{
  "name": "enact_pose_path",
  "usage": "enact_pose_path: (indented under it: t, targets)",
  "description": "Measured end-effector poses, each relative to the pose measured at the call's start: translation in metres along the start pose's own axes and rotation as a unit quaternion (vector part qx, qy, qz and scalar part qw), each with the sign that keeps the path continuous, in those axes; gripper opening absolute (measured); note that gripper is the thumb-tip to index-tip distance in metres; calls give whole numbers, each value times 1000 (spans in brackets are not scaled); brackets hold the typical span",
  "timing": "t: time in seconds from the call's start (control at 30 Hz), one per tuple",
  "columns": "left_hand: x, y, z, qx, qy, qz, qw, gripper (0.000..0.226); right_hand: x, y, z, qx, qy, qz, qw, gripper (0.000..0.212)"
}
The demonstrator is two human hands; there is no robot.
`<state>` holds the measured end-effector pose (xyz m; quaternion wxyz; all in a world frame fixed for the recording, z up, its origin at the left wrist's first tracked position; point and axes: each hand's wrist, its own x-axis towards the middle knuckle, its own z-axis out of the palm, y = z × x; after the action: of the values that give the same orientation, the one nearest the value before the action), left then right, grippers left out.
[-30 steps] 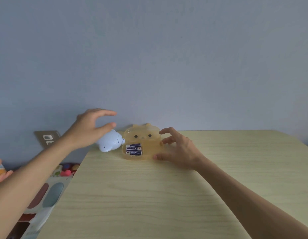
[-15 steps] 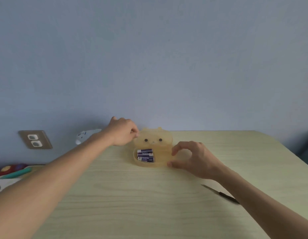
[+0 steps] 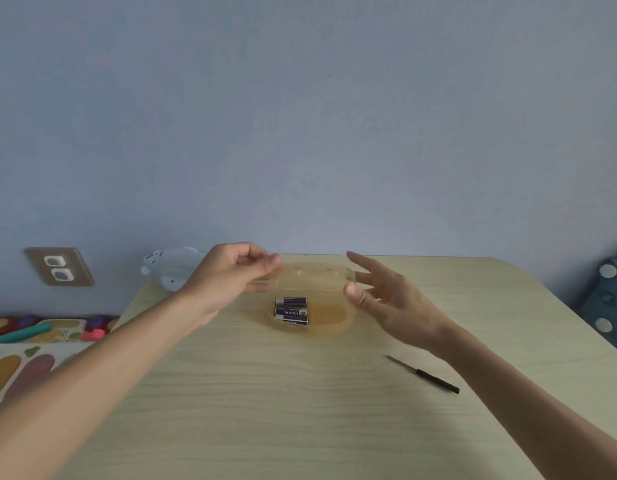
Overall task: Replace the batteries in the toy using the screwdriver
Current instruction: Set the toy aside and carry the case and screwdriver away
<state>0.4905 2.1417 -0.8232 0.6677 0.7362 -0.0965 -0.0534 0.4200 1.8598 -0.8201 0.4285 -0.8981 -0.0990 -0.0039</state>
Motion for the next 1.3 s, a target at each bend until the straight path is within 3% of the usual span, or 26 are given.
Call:
enact_pose_path:
  t: [0.1,0.27,0.4,0.6,0.8,0.9,1.0,1.13,1.2,1.3]
  targets:
    - [-8,-4,-2,82,-41,51,994,40,2,-5,-2,8,21,-14,1000,63]
    - [-11,-10,-4,236,-116,89,961,56,2,2,0,-31,2,-11,999,52]
    - [-11,-15,-1,216,-147,80,962,59,3,9,1,-43,-3,-23,999,57]
    - [-9,-20,-2,214,-145,90,962,55,1,9,3,-50,-8,-18,999,35]
    - [-12,-12,3,229,-161,77,957,52,0,7,2,-55,-15,-24,998,43]
    - [-16,-5,8,274,-153,52,948,81,-8,3,-4,-54,-8,-33,998,59]
    - [-18,-2,16,315,-159,29,935,106,-29,5,-24,-121,-6,-6,993,64]
    - [-23,-7,31,343,-145,28,928,106,-76,19,-51,-230,-40,72,970,70]
    - [-23,-12,34,335,-123,34,934,92,-94,25,-53,-232,-30,81,969,55]
    - [-22,-14,35,322,-110,37,940,76,-104,31,-48,-198,15,80,977,15]
